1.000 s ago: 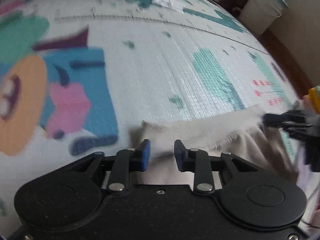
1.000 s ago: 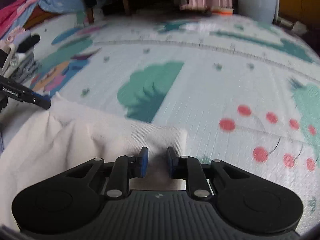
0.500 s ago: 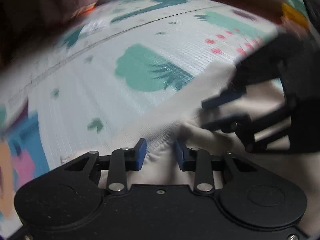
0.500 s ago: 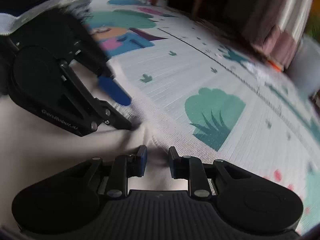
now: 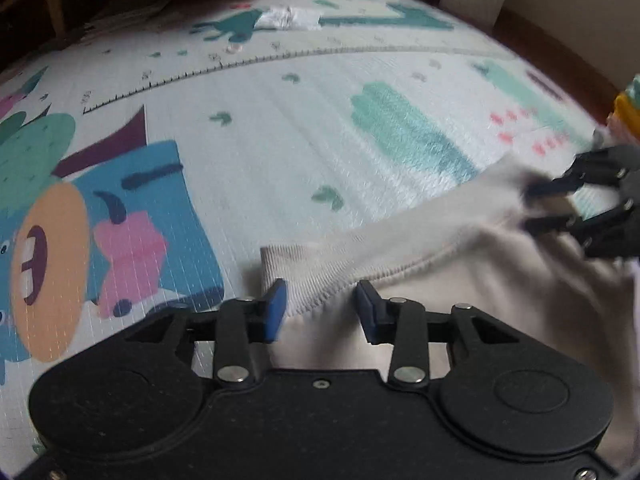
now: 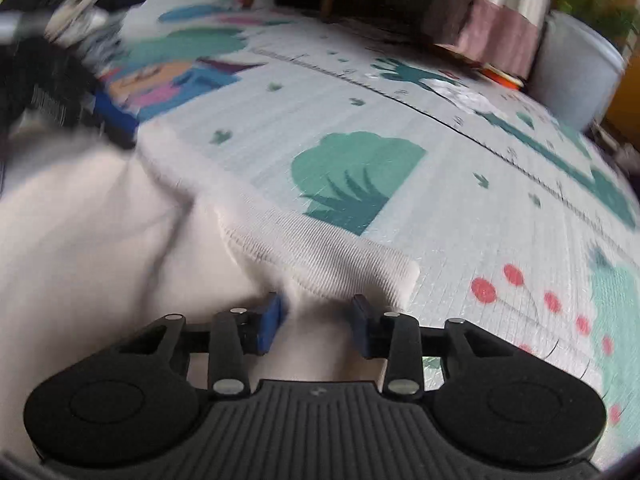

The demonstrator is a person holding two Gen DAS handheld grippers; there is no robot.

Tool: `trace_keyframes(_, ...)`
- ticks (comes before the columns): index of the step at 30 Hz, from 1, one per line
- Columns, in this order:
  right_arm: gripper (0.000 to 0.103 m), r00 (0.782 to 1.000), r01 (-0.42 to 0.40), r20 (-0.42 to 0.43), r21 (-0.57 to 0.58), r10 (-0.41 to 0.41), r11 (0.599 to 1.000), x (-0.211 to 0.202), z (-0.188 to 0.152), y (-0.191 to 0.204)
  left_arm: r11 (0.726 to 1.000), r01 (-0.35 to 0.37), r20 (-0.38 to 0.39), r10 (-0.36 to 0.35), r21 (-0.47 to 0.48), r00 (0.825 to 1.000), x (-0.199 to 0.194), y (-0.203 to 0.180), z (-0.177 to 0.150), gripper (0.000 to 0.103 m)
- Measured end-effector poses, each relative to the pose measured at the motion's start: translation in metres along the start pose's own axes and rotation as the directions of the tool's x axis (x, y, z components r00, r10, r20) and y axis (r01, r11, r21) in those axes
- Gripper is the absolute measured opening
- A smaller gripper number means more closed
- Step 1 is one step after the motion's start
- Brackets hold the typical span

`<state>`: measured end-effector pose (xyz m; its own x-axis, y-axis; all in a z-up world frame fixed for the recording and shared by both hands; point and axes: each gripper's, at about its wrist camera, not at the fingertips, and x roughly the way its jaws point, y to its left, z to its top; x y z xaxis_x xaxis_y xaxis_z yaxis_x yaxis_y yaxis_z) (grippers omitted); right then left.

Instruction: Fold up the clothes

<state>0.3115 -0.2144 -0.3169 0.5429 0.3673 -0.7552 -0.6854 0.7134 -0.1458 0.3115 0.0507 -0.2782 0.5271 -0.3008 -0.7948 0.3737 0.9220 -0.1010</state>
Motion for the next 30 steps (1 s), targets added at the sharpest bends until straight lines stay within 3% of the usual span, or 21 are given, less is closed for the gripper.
trace_keyframes(2, 0.037, 1.0, -0.005, 0.01, 0.032, 0.004, 0.999, -0.002, 0.003, -0.002, 0.998, 0.02, -0.047, -0.017, 0.066, 0.999, 0.003, 0.0, -0.002, 0.037)
trace_keyframes(6, 0.037, 0.997, -0.037, 0.071, 0.094, 0.03, 0.995, -0.03, 0.014, -0.004, 0.996, 0.031, -0.011, -0.031, 0.083, 0.999, -0.028, 0.012, 0.002, 0.037)
trace_keyframes(10, 0.037, 0.992, -0.091, 0.103, 0.127, 0.078, 0.988, -0.082, 0.01, 0.002, 0.964, 0.017, 0.029, -0.026, 0.264, 0.999, -0.075, -0.002, -0.031, 0.035)
trace_keyframes(13, 0.037, 0.985, -0.16, 0.087, 0.131, 0.15, 0.978, -0.114, -0.012, 0.028, 0.947, 0.088, -0.002, -0.092, 0.31, 0.996, -0.097, -0.029, -0.074, 0.025)
trace_keyframes(16, 0.035, 0.98, -0.197, 0.016, 0.157, 0.196, 0.968, -0.127, -0.043, 0.062, 0.941, 0.088, -0.085, -0.063, 0.327, 0.994, -0.083, -0.05, -0.114, 0.022)
trace_keyframes(17, 0.035, 0.98, -0.193, -0.014, 0.177, 0.198, 0.965, -0.127, -0.055, 0.07, 0.943, 0.074, -0.102, -0.043, 0.326, 0.994, -0.077, -0.053, -0.127, 0.022)
trace_keyframes(18, 0.035, 0.979, -0.183, -0.049, 0.205, 0.197, 0.961, -0.126, -0.066, 0.076, 0.943, 0.047, -0.059, -0.029, 0.329, 0.998, -0.08, -0.057, -0.135, 0.022)
trace_keyframes(20, 0.035, 0.966, -0.167, -0.149, 0.26, 0.21, 0.951, -0.118, -0.091, 0.085, 0.951, 0.01, -0.046, 0.004, 0.309, 0.999, -0.091, -0.063, -0.138, 0.022)
trace_keyframes(21, 0.035, 0.969, -0.147, -0.156, 0.251, 0.19, 0.957, -0.12, -0.101, 0.089, 0.961, 0.011, -0.025, -0.005, 0.278, 1.0, -0.103, -0.062, -0.137, 0.022)
trace_keyframes(22, 0.035, 0.974, -0.144, -0.137, 0.247, 0.181, 0.958, -0.126, -0.107, 0.091, 0.967, 0.005, -0.006, -0.004, 0.253, 1.0, -0.114, -0.06, -0.138, 0.022)
trace_keyframes(24, 0.035, 0.979, -0.133, -0.114, 0.278, 0.17, 0.951, -0.138, -0.114, 0.09, 0.972, -0.071, 0.016, 0.069, 0.224, 0.997, -0.133, -0.051, -0.144, 0.022)
trace_keyframes(26, 0.035, 0.986, -0.114, -0.077, 0.345, 0.149, 0.932, -0.153, -0.118, 0.084, 0.974, -0.178, 0.02, 0.177, 0.139, 0.984, -0.147, -0.022, -0.151, 0.022)
trace_keyframes(28, 0.035, 0.99, -0.104, -0.047, 0.398, 0.133, 0.911, -0.163, -0.122, 0.083, 0.959, -0.275, 0.005, 0.276, 0.066, 0.961, -0.156, 0.008, -0.157, 0.022)
trace_keyframes(30, 0.035, 0.991, -0.104, -0.032, 0.431, 0.131, 0.896, -0.168, -0.126, 0.084, 0.955, -0.295, -0.001, 0.295, 0.021, 0.956, -0.163, 0.029, -0.164, 0.022)
